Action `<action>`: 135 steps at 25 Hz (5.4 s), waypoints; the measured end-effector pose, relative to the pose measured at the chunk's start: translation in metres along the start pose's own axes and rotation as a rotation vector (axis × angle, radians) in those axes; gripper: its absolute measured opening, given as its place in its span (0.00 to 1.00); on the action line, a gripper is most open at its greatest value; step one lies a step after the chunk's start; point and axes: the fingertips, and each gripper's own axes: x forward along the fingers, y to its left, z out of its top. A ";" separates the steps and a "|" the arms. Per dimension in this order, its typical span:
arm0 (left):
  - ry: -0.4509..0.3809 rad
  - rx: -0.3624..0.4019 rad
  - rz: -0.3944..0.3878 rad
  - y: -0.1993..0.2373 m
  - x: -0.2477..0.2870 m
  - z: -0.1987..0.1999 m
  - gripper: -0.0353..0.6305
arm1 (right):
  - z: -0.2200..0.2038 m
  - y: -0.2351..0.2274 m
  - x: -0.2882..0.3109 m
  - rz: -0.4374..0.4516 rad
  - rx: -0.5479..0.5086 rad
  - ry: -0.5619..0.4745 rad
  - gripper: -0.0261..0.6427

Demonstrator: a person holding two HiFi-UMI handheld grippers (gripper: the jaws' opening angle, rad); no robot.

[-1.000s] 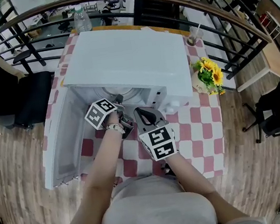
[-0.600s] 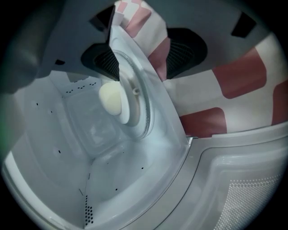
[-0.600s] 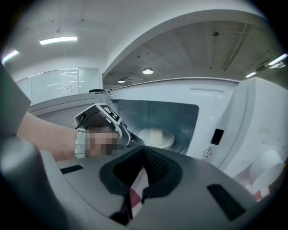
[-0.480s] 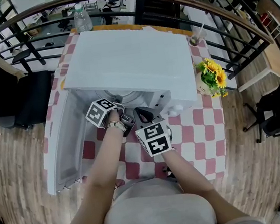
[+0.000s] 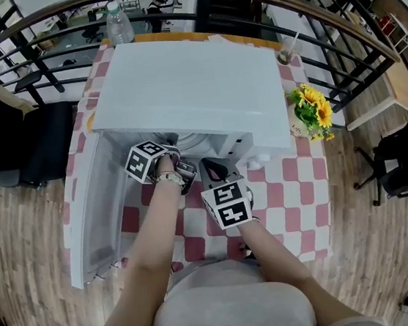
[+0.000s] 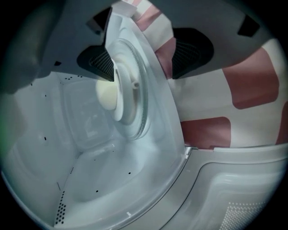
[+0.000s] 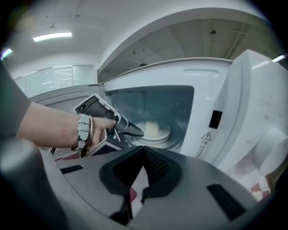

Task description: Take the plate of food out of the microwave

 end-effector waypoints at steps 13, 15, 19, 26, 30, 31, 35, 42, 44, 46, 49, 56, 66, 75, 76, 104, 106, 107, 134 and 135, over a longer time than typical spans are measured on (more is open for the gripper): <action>-0.032 -0.059 0.089 0.000 0.013 0.011 0.65 | -0.007 -0.005 -0.006 -0.017 -0.003 0.020 0.07; -0.031 -0.058 0.091 0.001 0.013 0.011 0.65 | -0.006 -0.005 -0.008 -0.019 -0.005 0.013 0.07; -0.035 -0.046 0.085 0.002 0.011 0.010 0.65 | -0.004 -0.004 -0.010 -0.019 -0.009 0.008 0.07; -0.034 -0.056 0.079 0.009 0.004 0.005 0.65 | -0.002 -0.002 -0.015 -0.020 -0.012 -0.006 0.07; -0.033 -0.062 0.068 0.013 0.000 0.004 0.64 | 0.000 0.002 -0.016 -0.011 -0.019 -0.015 0.07; -0.034 -0.061 0.065 0.014 -0.001 0.004 0.63 | 0.001 0.003 -0.017 -0.009 -0.020 -0.017 0.07; -0.038 -0.052 0.054 0.015 -0.006 0.002 0.60 | 0.003 0.005 -0.020 -0.003 -0.022 -0.028 0.07; -0.037 -0.052 0.043 0.017 -0.015 -0.003 0.53 | 0.004 0.008 -0.026 0.000 -0.021 -0.043 0.07; -0.036 -0.050 0.039 0.017 -0.017 -0.004 0.51 | 0.005 0.008 -0.027 0.000 -0.018 -0.047 0.07; -0.035 -0.051 0.034 0.017 -0.020 -0.004 0.48 | 0.006 0.008 -0.028 0.002 -0.016 -0.050 0.07; -0.033 -0.054 0.019 0.016 -0.024 -0.006 0.42 | 0.005 0.009 -0.029 0.004 -0.013 -0.052 0.07; -0.028 -0.072 -0.009 0.009 -0.029 -0.008 0.29 | 0.006 0.010 -0.032 0.003 -0.010 -0.064 0.07; 0.006 -0.141 -0.035 0.001 -0.033 -0.006 0.13 | 0.004 0.008 -0.034 -0.004 -0.004 -0.071 0.07; -0.026 -0.142 -0.192 -0.014 -0.043 -0.005 0.08 | 0.004 0.009 -0.035 -0.002 -0.004 -0.079 0.07; -0.033 -0.141 -0.213 -0.017 -0.044 -0.005 0.07 | 0.004 0.008 -0.035 -0.003 -0.003 -0.080 0.07; -0.040 -0.046 -0.399 -0.023 -0.090 -0.028 0.07 | 0.018 0.005 -0.060 -0.009 0.033 -0.178 0.07; -0.041 -0.041 -0.410 -0.023 -0.096 -0.032 0.07 | 0.019 0.006 -0.062 -0.005 0.036 -0.184 0.07; -0.044 -0.042 -0.419 -0.024 -0.099 -0.034 0.07 | 0.019 0.007 -0.063 -0.003 0.036 -0.186 0.07; -0.084 -0.061 -0.548 -0.029 -0.173 -0.063 0.07 | 0.035 0.022 -0.102 -0.002 0.023 -0.274 0.07; -0.085 -0.065 -0.549 -0.028 -0.175 -0.065 0.07 | 0.035 0.023 -0.103 -0.002 0.024 -0.277 0.07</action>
